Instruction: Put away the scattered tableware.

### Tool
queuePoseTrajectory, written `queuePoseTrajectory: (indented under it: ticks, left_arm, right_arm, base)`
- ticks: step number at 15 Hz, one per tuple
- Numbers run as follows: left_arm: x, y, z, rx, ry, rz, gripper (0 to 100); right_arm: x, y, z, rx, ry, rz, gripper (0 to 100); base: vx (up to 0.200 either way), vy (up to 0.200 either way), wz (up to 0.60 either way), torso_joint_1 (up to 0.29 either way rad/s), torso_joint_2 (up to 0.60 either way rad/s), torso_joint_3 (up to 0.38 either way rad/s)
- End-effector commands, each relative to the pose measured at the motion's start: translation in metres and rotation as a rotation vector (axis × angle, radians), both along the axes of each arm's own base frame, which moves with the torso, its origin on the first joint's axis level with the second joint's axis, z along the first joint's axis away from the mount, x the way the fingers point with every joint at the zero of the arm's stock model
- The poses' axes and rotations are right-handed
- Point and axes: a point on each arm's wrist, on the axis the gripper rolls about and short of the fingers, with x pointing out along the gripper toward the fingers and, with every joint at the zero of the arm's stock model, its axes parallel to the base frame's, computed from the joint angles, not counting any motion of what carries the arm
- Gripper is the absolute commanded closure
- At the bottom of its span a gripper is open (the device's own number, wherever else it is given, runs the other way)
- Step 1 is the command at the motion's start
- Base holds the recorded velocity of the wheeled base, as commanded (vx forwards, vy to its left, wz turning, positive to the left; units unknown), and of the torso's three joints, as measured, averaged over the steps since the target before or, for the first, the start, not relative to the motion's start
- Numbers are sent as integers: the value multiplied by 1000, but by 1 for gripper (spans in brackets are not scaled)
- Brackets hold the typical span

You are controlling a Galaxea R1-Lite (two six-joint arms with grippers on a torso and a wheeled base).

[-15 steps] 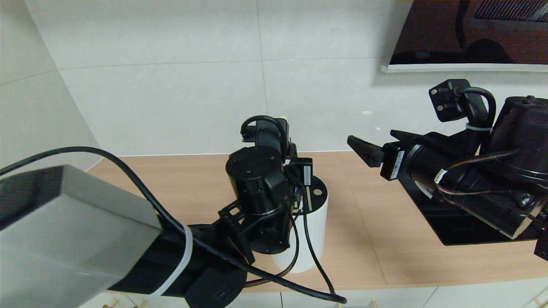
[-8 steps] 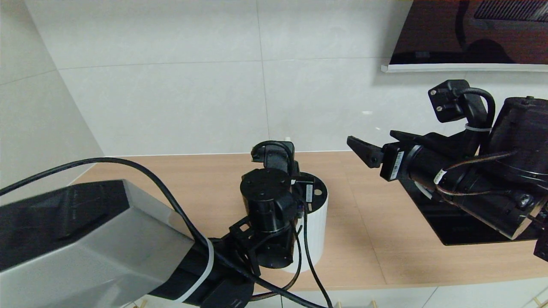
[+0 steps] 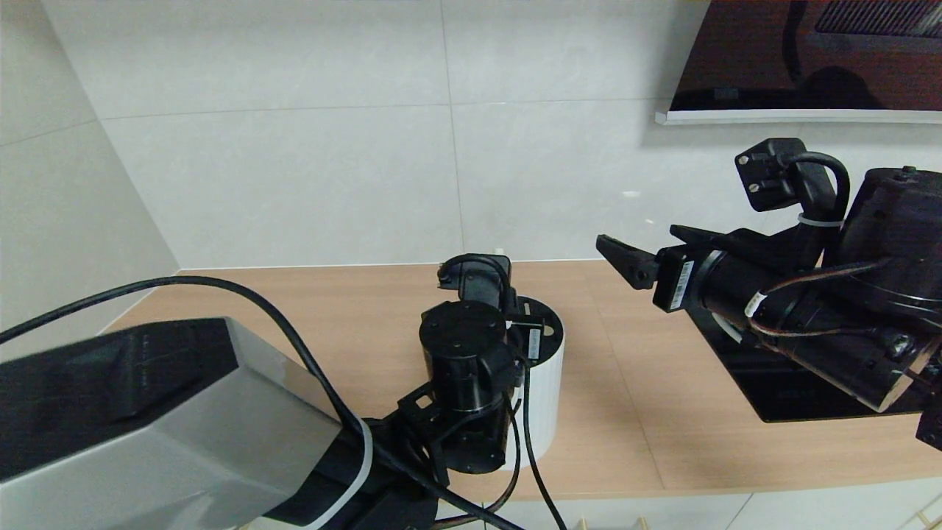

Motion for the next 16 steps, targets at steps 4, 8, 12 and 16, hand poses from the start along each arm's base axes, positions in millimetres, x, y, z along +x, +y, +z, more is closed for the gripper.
queuePoseTrajectory:
  ticks: [4,8,12,16]
  left_arm:
    - [-1,0,2,-7,-7,0,0]
    - [-1,1,4,-12,-12,0,0]
    - [-19,25,46,-48,-72,-4,0]
    - [-71,98,129,-111,-213,-192,0]
  right_arm:
    - [0,0,0,0,0,1,0]
    - [0,0,0,0,0,1,0]
    - [-1,-1,3,8,-8,1,0]
    - [-3,-14,20,44,-58,-37,0]
  base:
    - [0,0,0,0,0,0]
    - [0,0,0,0,0,0]
    - [0,0,0,0,0,0]
    - [0,0,0,0,0,0]
